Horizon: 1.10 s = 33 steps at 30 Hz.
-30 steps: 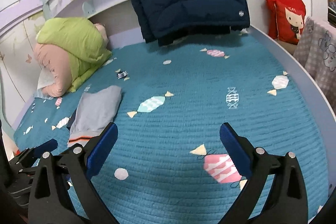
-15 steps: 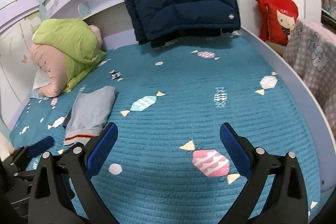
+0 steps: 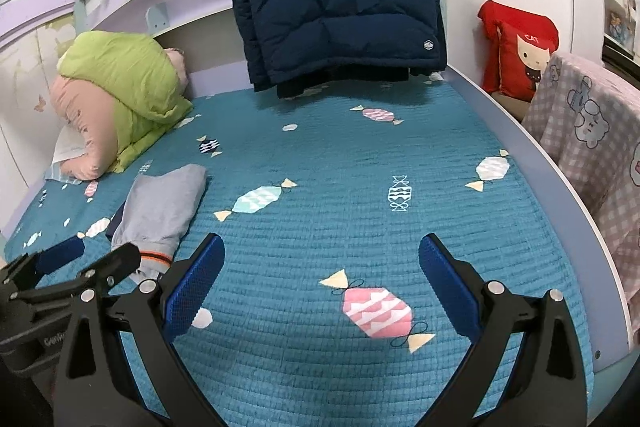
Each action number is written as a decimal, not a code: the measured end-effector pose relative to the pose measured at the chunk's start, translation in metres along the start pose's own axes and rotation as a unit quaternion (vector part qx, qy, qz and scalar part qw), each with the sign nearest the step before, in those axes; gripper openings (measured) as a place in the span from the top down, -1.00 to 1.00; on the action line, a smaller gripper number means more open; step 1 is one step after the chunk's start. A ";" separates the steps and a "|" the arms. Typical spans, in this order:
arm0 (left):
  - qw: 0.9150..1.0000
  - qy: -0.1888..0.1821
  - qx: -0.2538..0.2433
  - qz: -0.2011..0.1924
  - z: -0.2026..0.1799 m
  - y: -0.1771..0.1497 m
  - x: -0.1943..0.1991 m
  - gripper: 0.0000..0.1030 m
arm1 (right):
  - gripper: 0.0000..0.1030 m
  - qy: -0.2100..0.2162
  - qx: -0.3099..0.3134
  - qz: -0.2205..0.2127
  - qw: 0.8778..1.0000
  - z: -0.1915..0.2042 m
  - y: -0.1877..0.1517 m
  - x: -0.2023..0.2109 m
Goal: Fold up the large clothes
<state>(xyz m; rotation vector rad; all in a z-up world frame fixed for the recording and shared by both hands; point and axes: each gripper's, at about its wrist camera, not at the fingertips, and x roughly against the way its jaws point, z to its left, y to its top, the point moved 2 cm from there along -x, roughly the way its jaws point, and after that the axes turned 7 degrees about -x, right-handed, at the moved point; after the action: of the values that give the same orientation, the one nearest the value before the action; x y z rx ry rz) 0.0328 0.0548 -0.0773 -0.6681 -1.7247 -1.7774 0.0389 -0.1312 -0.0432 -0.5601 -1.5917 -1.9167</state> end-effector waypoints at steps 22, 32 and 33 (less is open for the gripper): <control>1.000 0.002 -0.004 -0.005 0.000 0.003 0.001 -0.71 | -0.84 -0.001 0.000 -0.016 1.000 -0.003 0.002 0.006; 1.000 0.000 -0.006 -0.007 -0.002 0.004 0.002 -0.71 | -0.84 -0.003 0.001 -0.022 1.000 -0.002 0.002 0.007; 1.000 0.001 -0.006 -0.007 -0.002 0.004 0.001 -0.71 | -0.84 -0.004 0.002 -0.022 1.000 -0.002 0.002 0.007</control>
<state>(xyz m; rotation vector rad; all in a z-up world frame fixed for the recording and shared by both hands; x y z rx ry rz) 0.0349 0.0529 -0.0737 -0.6602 -1.7218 -1.7996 0.0353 -0.1343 -0.0371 -0.5347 -1.6251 -1.9450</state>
